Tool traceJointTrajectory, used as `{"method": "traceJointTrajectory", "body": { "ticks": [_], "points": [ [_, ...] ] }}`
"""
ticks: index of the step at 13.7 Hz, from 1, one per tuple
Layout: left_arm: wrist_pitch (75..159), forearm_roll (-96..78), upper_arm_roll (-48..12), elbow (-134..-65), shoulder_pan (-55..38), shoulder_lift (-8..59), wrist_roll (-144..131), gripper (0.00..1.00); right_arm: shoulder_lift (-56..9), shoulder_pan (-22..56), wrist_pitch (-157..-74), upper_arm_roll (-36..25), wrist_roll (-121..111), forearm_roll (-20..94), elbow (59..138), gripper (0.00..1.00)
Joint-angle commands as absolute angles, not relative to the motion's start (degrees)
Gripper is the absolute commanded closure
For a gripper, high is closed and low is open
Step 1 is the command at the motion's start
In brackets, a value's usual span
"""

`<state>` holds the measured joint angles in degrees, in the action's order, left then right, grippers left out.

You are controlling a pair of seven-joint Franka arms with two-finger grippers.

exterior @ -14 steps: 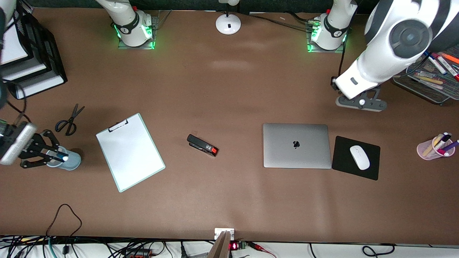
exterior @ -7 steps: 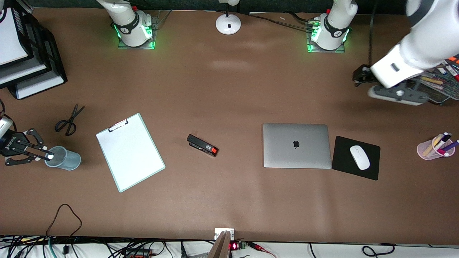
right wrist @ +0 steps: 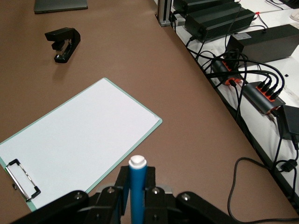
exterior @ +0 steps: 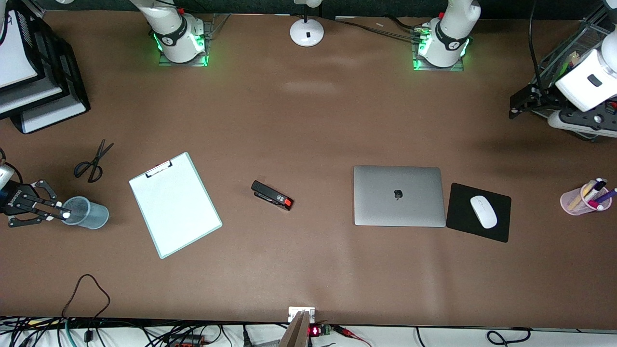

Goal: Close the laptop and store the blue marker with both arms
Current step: 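Carry the blue marker with the right gripper over the light blue cup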

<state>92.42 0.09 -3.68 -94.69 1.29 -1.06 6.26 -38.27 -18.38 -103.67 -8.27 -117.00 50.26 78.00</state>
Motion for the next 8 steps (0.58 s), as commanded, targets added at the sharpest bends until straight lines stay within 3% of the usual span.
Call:
{"method": "traceJointTrajectory", "body": {
  "ticks": [1,8],
  "points": [
    [94.5,-0.2,-1.9,-95.2,-1.0,-1.4,1.7,0.00,-39.1,-20.4,-99.2,-7.5,-120.0,51.9,75.9,0.95],
    [96.3,0.0,-1.4,-95.3,-2.0,-1.5,0.8,0.00,-39.5,-23.6,-92.3,-7.4,-127.8,52.4,75.4,0.95]
  ]
}}
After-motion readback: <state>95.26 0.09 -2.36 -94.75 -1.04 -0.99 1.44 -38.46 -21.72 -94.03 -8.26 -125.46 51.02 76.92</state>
